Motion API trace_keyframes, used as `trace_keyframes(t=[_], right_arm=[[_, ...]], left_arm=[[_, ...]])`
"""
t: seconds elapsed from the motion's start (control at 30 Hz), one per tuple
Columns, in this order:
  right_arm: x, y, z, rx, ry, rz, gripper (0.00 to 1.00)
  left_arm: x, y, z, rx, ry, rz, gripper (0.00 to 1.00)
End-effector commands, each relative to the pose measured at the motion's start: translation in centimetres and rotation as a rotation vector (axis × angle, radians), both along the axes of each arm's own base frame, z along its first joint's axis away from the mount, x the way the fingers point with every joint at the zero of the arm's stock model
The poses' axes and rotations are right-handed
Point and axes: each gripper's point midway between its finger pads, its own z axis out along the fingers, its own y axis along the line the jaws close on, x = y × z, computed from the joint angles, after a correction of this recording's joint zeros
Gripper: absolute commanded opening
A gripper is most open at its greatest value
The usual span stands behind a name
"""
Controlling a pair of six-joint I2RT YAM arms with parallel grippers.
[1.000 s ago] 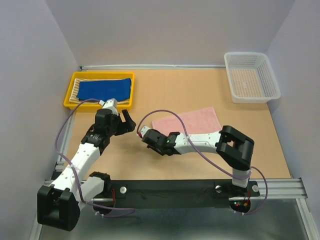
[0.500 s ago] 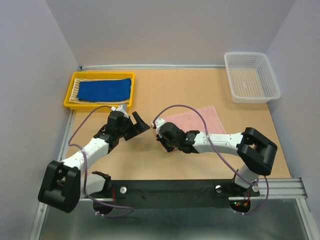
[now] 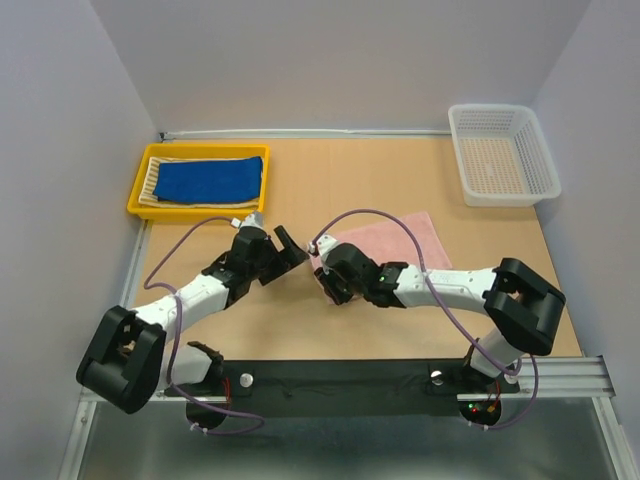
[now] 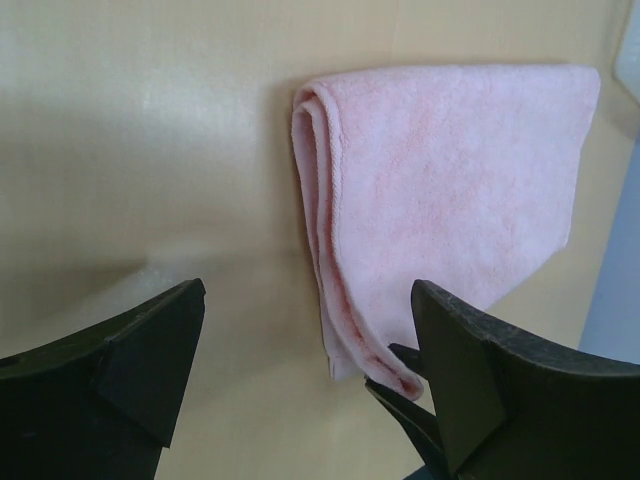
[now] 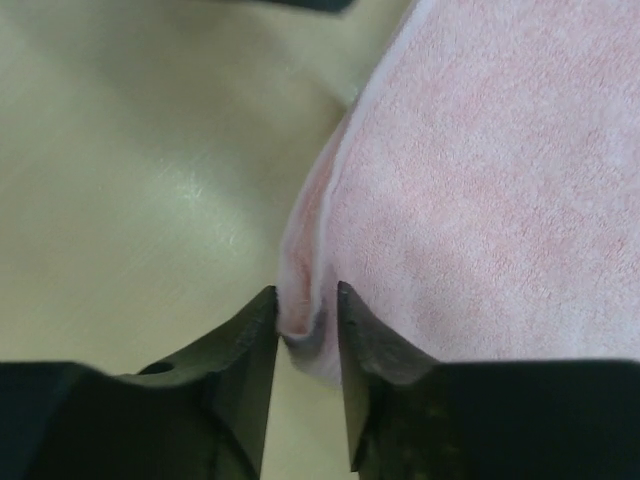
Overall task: Fold and stack the towels
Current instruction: Neatly place the folded towel into the bin
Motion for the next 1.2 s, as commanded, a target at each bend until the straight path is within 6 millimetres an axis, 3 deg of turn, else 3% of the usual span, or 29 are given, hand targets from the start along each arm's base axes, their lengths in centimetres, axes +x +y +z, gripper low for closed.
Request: trace_keyframes(t=[0.0, 0.03, 0.23, 0.53, 0.93, 1.17], right_arm=[[-0.1, 0.0, 0.2, -0.057, 0.017, 0.033, 0.38], [-0.1, -0.1, 0.2, -0.072, 0.016, 0.041, 0.45], [-0.9, 0.0, -0.2, -0.166, 0.053, 0.105, 0.65], [-1.8, 0.3, -1.6, -0.324, 0.08, 0.172, 0.68], [-1.9, -1.2, -3.2, -0.521, 0.125, 0.22, 0.66], [-1.2, -1.5, -1.9, -0.563, 0.089, 0.232, 0.66]], left_arm=[[1.2, 2.1, 2.9, 0.087, -0.099, 0.068, 0.96], [1.7, 3.2, 3.7, 0.126, -0.138, 0.105, 0.96], [1.6, 6.3, 6.7, 0.237, -0.212, 0.158, 0.96], [0.9, 8.8, 8.2, 0.349, -0.275, 0.148, 0.96], [0.5, 8.6, 7.7, 0.349, -0.283, 0.102, 0.96], [0.7, 8.6, 8.1, 0.353, -0.299, 0.094, 0.96]])
